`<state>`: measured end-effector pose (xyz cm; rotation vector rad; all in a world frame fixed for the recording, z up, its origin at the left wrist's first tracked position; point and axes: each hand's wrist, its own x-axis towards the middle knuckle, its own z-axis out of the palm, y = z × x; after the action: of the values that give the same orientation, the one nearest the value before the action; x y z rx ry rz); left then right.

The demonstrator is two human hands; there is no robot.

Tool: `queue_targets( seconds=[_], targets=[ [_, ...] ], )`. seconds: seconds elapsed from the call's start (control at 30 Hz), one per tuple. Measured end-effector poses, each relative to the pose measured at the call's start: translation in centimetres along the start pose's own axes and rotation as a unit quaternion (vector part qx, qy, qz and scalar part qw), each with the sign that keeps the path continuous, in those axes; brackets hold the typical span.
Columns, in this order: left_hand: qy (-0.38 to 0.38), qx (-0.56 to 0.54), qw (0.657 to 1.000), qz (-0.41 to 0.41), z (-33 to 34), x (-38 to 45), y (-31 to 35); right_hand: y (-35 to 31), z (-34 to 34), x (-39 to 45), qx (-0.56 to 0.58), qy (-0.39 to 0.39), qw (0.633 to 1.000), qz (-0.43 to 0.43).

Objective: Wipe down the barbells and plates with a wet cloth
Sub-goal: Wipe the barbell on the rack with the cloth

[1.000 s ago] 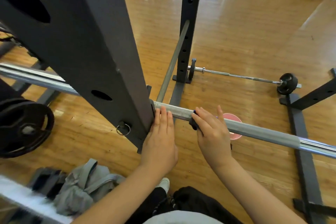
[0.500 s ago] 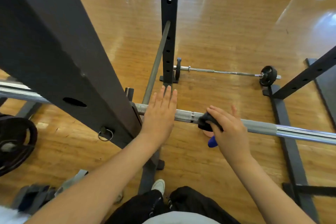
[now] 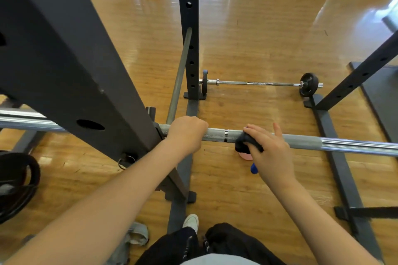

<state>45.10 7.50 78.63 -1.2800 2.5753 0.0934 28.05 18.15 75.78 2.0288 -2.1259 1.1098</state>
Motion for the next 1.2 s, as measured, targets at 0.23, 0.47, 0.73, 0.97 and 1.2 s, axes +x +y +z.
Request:
queue_targets(
  seconds=[0.23,0.47,0.73,0.97,1.2],
  targets=[
    [0.198,0.048,0.975,-0.09,3.6,-2.4,0.9,-2.6,2.7,0.8,-0.009,0.012,0.999,-0.032],
    [0.25,-0.013,0.958,-0.142,6.2,-3.8,1.6,-4.6,4.9,1.1,-0.004,-0.022,0.995,-0.097],
    [0.201,-0.062,0.969,-0.128,8.4,-7.3,2.5,-4.0,4.0,0.7,-0.009,0.023,0.996,-0.087],
    [0.214,-0.052,0.968,-0.123,7.7,-7.8,2.3,-6.6,5.9,3.5,0.014,-0.065,0.982,-0.176],
    [0.174,0.024,0.982,0.064,10.5,-9.7,8.0,-4.6,4.6,4.4,0.026,-0.117,0.959,-0.255]
  ],
)
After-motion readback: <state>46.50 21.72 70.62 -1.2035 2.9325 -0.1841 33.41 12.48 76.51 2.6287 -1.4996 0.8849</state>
